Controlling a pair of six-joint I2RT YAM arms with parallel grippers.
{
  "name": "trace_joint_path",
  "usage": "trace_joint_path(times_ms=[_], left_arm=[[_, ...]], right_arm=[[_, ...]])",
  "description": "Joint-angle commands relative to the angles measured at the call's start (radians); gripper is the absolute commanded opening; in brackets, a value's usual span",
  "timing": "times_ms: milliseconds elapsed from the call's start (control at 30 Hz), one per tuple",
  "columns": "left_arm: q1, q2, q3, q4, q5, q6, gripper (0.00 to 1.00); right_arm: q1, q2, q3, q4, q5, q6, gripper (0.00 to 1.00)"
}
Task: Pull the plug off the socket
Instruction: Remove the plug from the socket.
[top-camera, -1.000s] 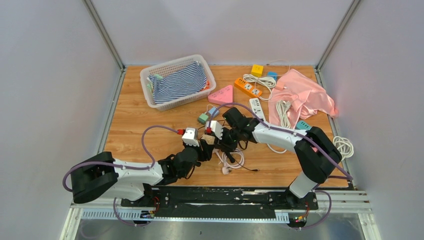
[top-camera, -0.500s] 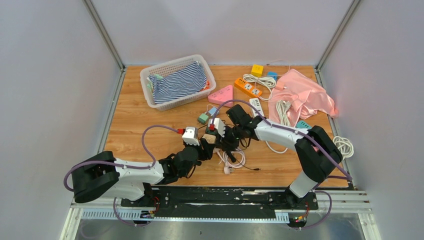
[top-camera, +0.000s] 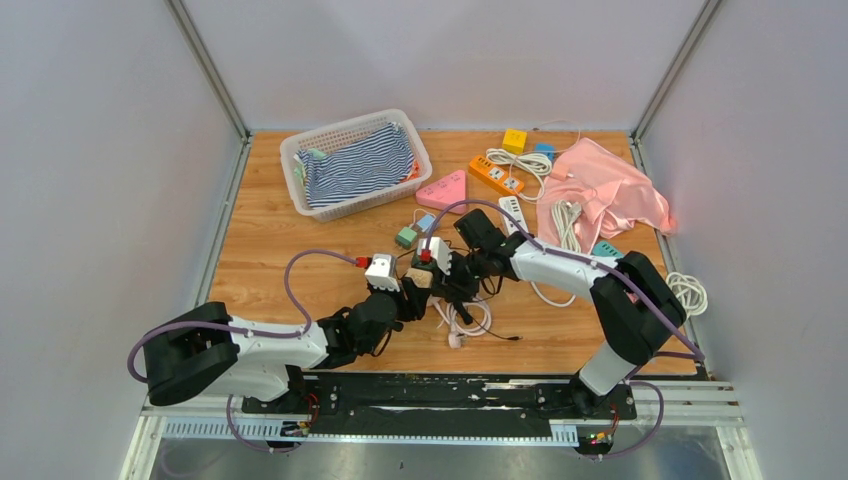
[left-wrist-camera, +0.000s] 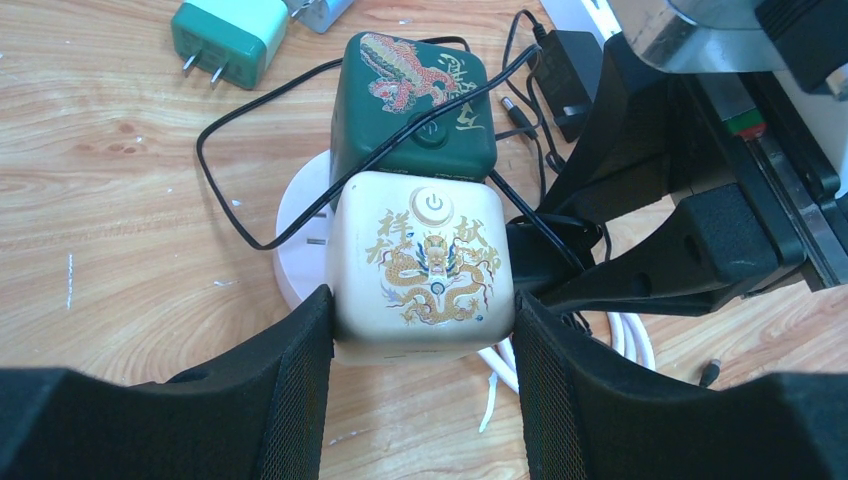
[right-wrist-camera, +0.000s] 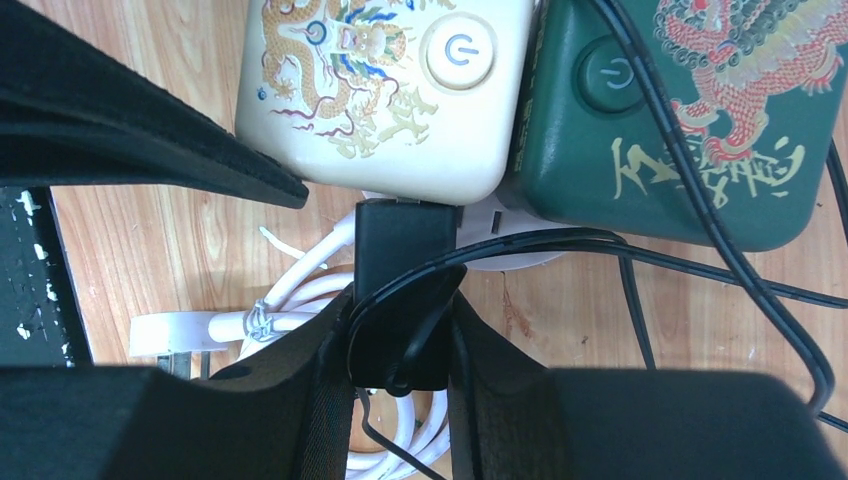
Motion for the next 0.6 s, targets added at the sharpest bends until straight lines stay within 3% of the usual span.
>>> trace_joint_path(times_ms=[0, 333, 467, 567], left_arm=[[0.021, 0.014, -0.016, -0.039, -0.030, -0.036, 0.00], [0.022, 0.023, -0.011, -0.039, -0.020, -0.035, 0.00], [0.023, 0.023, -0.010, -0.039, -0.023, -0.034, 0.00], [0.022, 0.023, -0.011, -0.039, -0.023, -0.036, 0.00]], right_arm=[[-0.008, 0.001, -0.044, -0.126, -0.148, -0.018, 0.00], [0.164, -0.026, 0.019, -0.083, -0.014, -0.020, 0.00], [0.115, -0.053, -0.047, -0.087, -0.017, -0.053, 0.00], [0.013, -0.078, -0.069, -0.104, -0.060, -0.047, 0.00]])
